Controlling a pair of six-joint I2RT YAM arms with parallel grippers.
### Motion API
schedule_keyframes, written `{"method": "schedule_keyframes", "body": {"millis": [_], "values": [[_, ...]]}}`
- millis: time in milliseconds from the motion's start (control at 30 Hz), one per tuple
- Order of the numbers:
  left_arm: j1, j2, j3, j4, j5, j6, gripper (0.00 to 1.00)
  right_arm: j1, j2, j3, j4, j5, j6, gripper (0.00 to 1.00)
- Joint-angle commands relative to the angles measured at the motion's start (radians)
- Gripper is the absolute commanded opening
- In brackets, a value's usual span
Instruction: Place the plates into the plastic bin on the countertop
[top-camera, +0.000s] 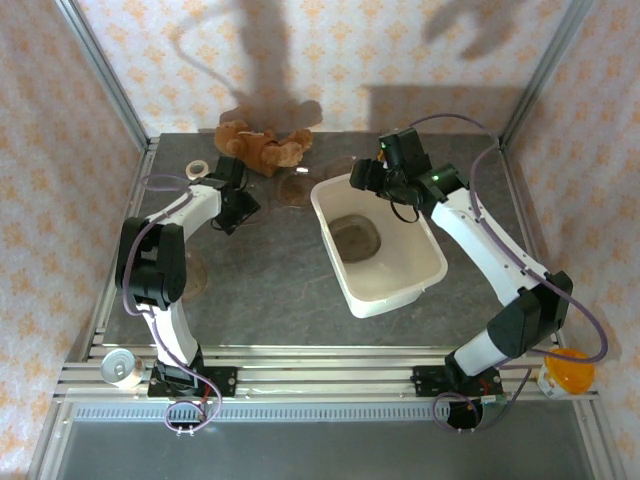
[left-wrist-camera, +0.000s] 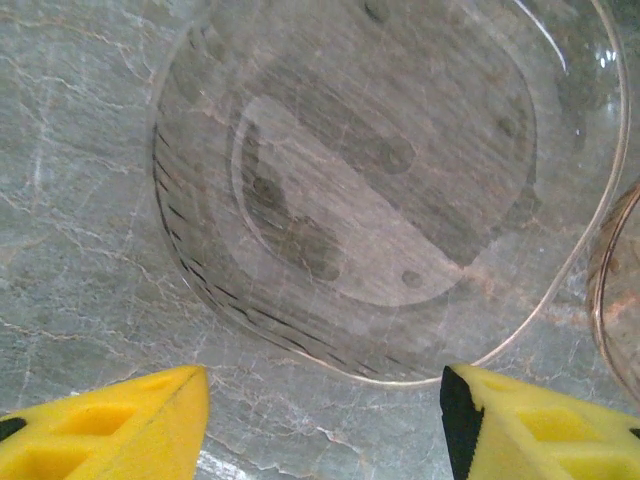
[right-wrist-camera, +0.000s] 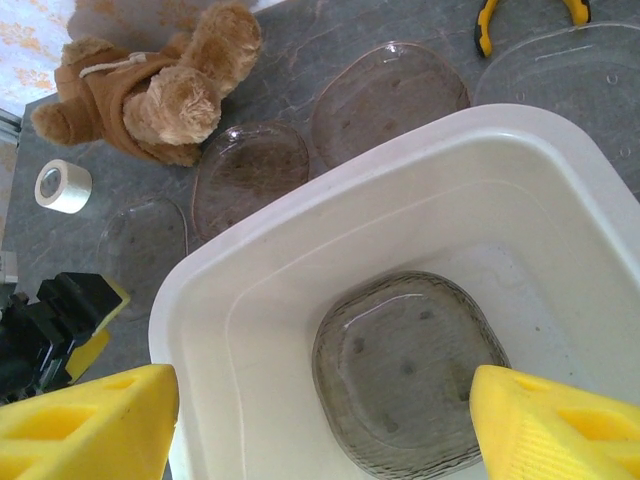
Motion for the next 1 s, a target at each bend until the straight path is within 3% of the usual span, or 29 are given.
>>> {"method": "schedule_keyframes", "body": {"millis": [0,300,567,967], "values": [[0.021,-0.014,-0.040,0.023,-0.035,-0.083,0.66,-0.006,0.009,0.011,0.000,-0.011,-0.003,0.76],[0.023,0.006,-0.124,0.194,-0.016,-0.253,0.65,-0.006,0.048,0.039,-0.006,-0.038,0.001,0.76],[0.024,0.038,-0.157,0.261,-0.029,-0.318,0.63,-0.006,0.047,0.029,-0.013,-0.019,0.001,0.76],[0.024,0.084,-0.155,0.318,-0.022,-0.337,0.36,-0.006,0.025,0.012,-0.014,0.001,-0.008,0.75]]}}
